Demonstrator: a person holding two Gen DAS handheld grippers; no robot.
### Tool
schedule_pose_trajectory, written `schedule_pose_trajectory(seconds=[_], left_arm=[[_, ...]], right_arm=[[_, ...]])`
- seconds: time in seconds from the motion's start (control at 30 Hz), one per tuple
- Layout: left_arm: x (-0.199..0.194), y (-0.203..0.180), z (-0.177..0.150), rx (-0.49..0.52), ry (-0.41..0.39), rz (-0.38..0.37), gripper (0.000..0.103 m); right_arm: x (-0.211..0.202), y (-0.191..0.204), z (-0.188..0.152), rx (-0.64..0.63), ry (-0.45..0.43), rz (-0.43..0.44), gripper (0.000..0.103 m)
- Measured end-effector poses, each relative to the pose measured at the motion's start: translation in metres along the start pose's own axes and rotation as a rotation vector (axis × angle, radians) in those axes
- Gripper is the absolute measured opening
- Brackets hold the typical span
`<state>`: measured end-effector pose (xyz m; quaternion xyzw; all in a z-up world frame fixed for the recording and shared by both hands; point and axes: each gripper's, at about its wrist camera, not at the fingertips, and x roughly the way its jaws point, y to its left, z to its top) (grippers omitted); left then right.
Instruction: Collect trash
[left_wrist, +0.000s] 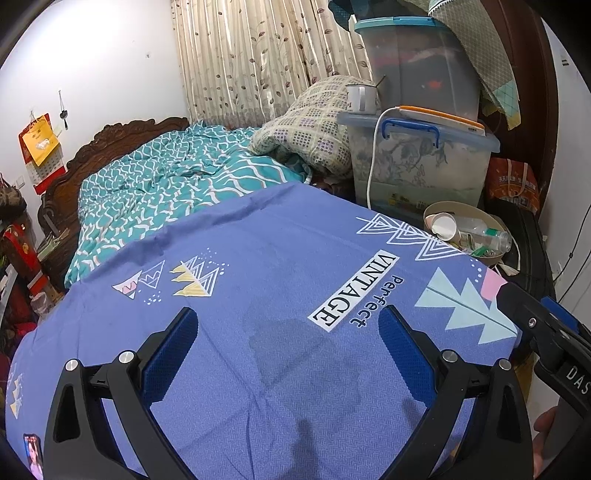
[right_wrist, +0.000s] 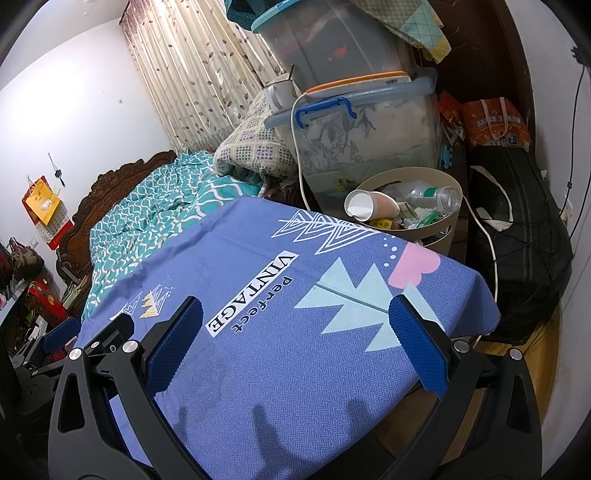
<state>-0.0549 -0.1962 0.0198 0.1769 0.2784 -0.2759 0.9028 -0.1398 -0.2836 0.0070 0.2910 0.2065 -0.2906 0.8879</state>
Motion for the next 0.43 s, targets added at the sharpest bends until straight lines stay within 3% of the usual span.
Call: schedule_pose_trajectory(seconds=[0.43], left_arm=[[0.0025, 0.0032, 0.0005, -0.008, 0.023, -0.034, 0.094]], right_arm=[[-0.0001, 0.0002, 0.0002, 0.001, 0.001, 0.0, 0.1]])
